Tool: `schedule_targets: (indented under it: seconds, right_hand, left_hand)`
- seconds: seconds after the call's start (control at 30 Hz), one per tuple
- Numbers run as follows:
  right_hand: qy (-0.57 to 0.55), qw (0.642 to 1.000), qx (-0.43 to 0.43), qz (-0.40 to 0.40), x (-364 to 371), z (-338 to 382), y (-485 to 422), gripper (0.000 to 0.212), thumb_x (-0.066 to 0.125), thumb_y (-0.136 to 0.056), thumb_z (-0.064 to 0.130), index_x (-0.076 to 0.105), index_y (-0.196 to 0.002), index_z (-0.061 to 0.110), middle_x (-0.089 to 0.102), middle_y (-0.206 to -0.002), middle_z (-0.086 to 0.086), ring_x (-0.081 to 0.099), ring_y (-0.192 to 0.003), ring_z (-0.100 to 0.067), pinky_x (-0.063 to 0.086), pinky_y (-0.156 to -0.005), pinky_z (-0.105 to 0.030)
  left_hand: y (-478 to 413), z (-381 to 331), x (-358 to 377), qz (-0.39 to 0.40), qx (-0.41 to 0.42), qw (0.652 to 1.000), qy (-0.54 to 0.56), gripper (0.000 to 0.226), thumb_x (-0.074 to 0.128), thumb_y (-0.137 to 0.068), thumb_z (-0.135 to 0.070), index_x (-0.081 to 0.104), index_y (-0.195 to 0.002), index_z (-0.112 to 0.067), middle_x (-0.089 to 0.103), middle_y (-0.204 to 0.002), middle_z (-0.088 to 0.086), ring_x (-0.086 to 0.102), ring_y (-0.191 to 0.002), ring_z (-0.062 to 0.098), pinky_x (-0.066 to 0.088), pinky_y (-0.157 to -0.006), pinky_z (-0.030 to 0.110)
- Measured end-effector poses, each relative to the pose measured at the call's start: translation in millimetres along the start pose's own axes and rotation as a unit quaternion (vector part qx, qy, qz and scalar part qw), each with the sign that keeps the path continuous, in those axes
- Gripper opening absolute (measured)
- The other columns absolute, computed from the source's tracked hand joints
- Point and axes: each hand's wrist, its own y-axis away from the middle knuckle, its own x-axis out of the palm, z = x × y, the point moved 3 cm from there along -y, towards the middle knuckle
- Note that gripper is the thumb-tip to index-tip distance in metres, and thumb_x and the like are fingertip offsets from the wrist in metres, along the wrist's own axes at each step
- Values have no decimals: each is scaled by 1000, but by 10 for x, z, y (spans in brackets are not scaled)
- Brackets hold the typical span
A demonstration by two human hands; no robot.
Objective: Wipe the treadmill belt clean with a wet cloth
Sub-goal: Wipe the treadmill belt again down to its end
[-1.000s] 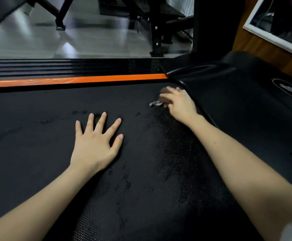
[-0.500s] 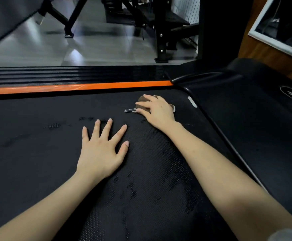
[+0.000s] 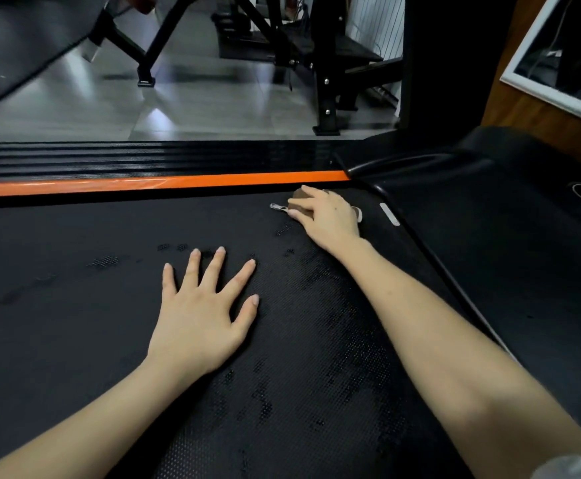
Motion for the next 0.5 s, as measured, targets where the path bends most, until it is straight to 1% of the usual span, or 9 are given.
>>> schedule_targets:
  seconds: [0.07,0.1,0.13,0.2,0.27,0.33,0.4,0.43,0.5]
  right_hand:
    - [27,1000,-3,-9,-97,-223,-11,35,48,-91,53,59,-122,40,42,-145,12,41,-130,-24,39,-102,-39]
    - [36,999,19,-25,-161,-409,-14,35,49,-91,52,61,-121,38,45,-142,12,44,-126,-23,41,-99,-36]
    - [40,997,55,-41,-223,-597,-7,36,51,-91,51,62,-121,36,47,-141,11,46,-125,-22,41,-99,-34]
    - [37,991,115,-59,-258,-817,25,35,52,-92,47,62,-122,32,46,-142,8,43,-127,-23,36,-103,-33]
    - [15,988,133,-75,-181,-703,-2,35,52,-92,44,63,-121,28,47,-141,7,44,-126,-25,35,-103,-32]
    - [-2,992,102,-69,-89,-411,-26,34,53,-92,45,64,-119,28,48,-140,8,47,-122,-26,37,-100,-32]
    - [9,998,42,-35,-31,-240,-3,33,52,-93,45,62,-121,33,45,-143,9,45,-125,-26,35,-103,-34]
    - [14,999,25,-21,-73,-264,13,33,51,-93,45,61,-122,35,43,-145,9,43,-127,-25,34,-105,-34]
    - [25,999,30,-18,-199,-488,53,33,50,-93,44,61,-122,34,43,-145,9,42,-129,-22,32,-105,-31]
  left_hand:
    - [10,15,-7,-2,3,1000,1,70,-12,-77,-66,1,-144,-49,6,-160,0,-2,-147,29,-5,-116,51]
    - [10,15,-11,-2,2,1000,3,70,-11,-77,-66,1,-144,-50,5,-160,0,-3,-147,28,-5,-116,51]
    - [9,12,-9,-2,2,1000,3,70,-11,-77,-66,1,-144,-50,5,-160,0,-3,-147,28,-5,-116,51]
    - [-5,4,-2,-2,-1,1000,1,71,-10,-77,-66,4,-145,-50,6,-160,1,-2,-147,29,-4,-116,52]
    - [-18,-12,0,-1,-5,1000,-5,72,-10,-77,-65,6,-146,-49,7,-160,2,0,-146,31,-2,-116,54]
    - [-22,-14,7,5,-4,1000,-11,73,-12,-76,-65,4,-146,-49,5,-160,1,-2,-146,31,-2,-116,54]
    - [-12,0,7,8,-3,1000,-13,73,-13,-75,-65,1,-146,-50,3,-160,0,-3,-146,29,-3,-116,53]
    - [-12,9,4,8,-2,1000,-13,73,-14,-75,-66,0,-145,-51,3,-160,0,-3,-146,28,-3,-116,52]
    - [-10,29,7,8,1,1000,-12,73,-13,-76,-67,1,-145,-51,5,-160,-1,-3,-147,28,-3,-116,51]
